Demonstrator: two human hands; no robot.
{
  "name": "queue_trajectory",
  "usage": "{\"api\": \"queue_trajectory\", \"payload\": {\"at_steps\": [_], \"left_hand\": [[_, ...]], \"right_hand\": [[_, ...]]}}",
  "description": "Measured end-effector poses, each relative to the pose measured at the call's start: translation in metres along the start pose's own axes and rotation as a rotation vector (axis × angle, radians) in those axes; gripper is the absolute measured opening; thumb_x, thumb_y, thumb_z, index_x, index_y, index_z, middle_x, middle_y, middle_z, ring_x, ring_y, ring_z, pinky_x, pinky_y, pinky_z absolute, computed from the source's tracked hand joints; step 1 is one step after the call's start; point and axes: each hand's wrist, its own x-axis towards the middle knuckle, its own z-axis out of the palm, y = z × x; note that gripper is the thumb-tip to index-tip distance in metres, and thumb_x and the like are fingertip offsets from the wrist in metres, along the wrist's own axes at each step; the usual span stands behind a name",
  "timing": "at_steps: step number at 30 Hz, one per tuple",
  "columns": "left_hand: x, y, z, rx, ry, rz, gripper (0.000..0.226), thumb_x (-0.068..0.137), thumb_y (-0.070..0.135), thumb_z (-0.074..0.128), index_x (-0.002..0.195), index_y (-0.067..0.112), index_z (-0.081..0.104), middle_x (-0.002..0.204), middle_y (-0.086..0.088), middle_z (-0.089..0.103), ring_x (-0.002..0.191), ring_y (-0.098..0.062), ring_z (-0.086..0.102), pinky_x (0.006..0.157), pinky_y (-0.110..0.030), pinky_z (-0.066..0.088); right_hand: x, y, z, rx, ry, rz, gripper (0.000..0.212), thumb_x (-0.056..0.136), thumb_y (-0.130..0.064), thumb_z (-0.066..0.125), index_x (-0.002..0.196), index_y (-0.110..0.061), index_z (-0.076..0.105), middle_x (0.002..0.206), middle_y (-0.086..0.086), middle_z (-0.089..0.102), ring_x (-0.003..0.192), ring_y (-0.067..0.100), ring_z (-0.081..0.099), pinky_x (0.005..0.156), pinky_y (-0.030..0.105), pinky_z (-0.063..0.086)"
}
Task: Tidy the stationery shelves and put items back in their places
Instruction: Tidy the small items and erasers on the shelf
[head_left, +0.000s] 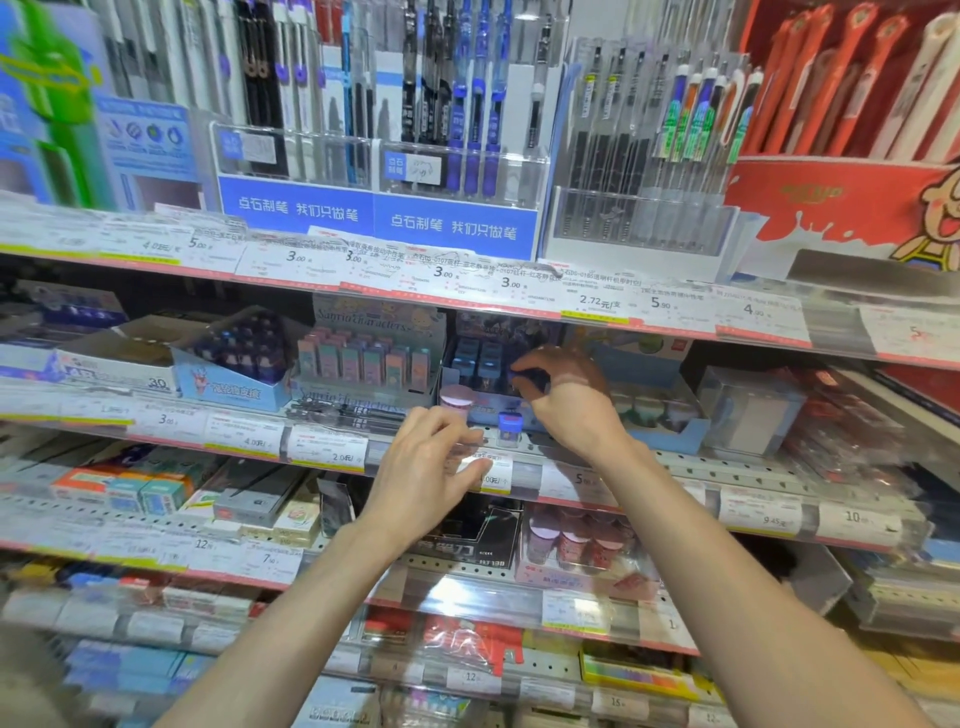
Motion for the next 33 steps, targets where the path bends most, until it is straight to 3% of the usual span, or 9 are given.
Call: {"api": "queue_trajectory", "payload": {"at_steps": [6, 12, 19, 24, 33], "left_hand": [[0.000, -0.001, 0.001, -0.004, 0.007, 0.014, 0.031, 0.079, 0.032, 0.079, 0.103, 0.015, 0.072, 0.100, 0.007, 0.060, 0.096, -0.015, 0.051, 0.084, -0.022, 0.042], [-0.001, -0.002, 0.001, 0.005, 0.015, 0.027, 0.032, 0.079, 0.034, 0.078, 0.104, 0.015, 0.071, 0.101, 0.007, 0.060, 0.096, -0.015, 0.051, 0.084, -0.025, 0.043], [-0.001, -0.003, 0.003, 0.003, 0.038, 0.042, 0.031, 0.079, 0.032, 0.079, 0.103, 0.015, 0.071, 0.098, 0.007, 0.060, 0.094, -0.016, 0.051, 0.083, -0.026, 0.043], [-0.003, -0.003, 0.004, 0.005, 0.045, 0.051, 0.031, 0.080, 0.032, 0.078, 0.105, 0.015, 0.071, 0.099, 0.007, 0.059, 0.094, -0.016, 0.051, 0.082, -0.026, 0.044], [-0.004, -0.004, 0.004, 0.000, 0.041, 0.046, 0.032, 0.081, 0.033, 0.077, 0.107, 0.016, 0.070, 0.099, 0.008, 0.058, 0.094, -0.014, 0.049, 0.081, -0.027, 0.045]], "right_hand": [[0.002, 0.001, 0.001, -0.032, -0.016, -0.041, 0.017, 0.091, -0.023, 0.064, 0.102, -0.020, 0.077, 0.109, -0.001, 0.071, 0.103, 0.026, 0.060, 0.095, 0.043, 0.048], [-0.008, -0.004, -0.011, -0.056, -0.012, -0.110, 0.024, 0.093, -0.023, 0.060, 0.112, -0.018, 0.072, 0.114, 0.000, 0.069, 0.108, 0.023, 0.058, 0.099, 0.039, 0.046], [-0.035, -0.012, -0.024, -0.054, -0.071, -0.100, 0.019, 0.092, -0.029, 0.061, 0.103, -0.024, 0.076, 0.100, -0.009, 0.073, 0.089, 0.013, 0.065, 0.080, 0.034, 0.053], [-0.047, -0.012, -0.012, -0.066, -0.139, -0.104, 0.022, 0.092, -0.031, 0.064, 0.111, -0.025, 0.074, 0.100, -0.008, 0.071, 0.091, 0.012, 0.063, 0.084, 0.032, 0.051], [-0.048, -0.011, -0.006, -0.032, -0.098, -0.076, 0.016, 0.092, -0.029, 0.065, 0.106, -0.026, 0.072, 0.094, -0.009, 0.071, 0.086, 0.010, 0.061, 0.085, 0.034, 0.051]]}}
